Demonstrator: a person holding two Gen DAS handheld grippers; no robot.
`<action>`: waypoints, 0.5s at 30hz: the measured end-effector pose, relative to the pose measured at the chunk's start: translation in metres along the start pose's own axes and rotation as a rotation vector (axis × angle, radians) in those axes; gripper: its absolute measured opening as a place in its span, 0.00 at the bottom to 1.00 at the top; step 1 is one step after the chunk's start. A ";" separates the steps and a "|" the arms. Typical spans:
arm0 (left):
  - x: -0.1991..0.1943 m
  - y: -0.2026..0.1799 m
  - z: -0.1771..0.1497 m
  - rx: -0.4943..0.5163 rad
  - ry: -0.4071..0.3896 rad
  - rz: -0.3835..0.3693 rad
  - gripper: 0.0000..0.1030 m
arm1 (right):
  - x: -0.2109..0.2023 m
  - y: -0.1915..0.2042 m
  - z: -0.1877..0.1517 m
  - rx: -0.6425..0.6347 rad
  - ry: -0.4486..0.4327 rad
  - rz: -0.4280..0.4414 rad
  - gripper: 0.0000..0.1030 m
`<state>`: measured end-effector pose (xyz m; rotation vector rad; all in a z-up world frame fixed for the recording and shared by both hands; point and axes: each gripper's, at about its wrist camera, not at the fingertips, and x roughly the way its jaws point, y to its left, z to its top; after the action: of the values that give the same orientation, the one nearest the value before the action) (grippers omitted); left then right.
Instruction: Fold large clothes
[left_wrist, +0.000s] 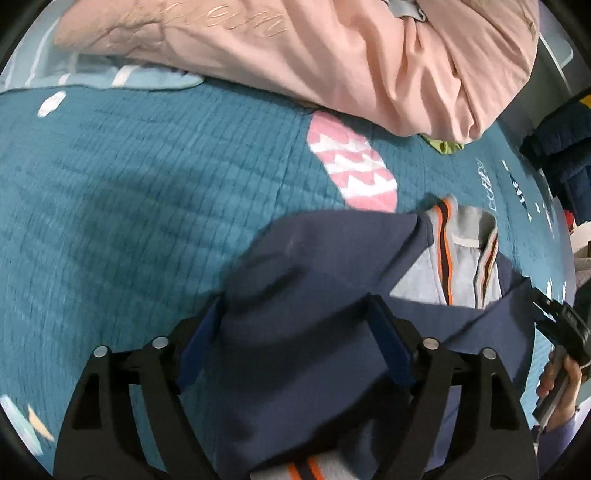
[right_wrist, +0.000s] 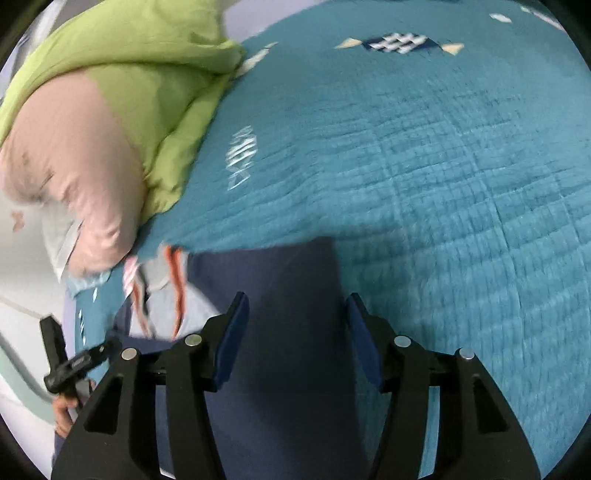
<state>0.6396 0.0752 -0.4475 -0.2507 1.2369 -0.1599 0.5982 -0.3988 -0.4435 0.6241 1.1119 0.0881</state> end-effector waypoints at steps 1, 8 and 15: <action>0.001 -0.001 0.002 0.003 -0.002 0.002 0.77 | 0.005 -0.004 0.002 0.018 0.008 0.009 0.52; 0.004 -0.012 0.009 0.080 -0.020 0.045 0.43 | 0.001 0.008 0.002 -0.065 -0.012 -0.010 0.20; -0.015 -0.028 -0.001 0.109 -0.089 0.006 0.18 | -0.034 0.021 -0.012 -0.081 -0.123 0.087 0.04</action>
<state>0.6344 0.0517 -0.4263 -0.1578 1.1367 -0.2084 0.5776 -0.3889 -0.4087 0.5975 0.9578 0.1663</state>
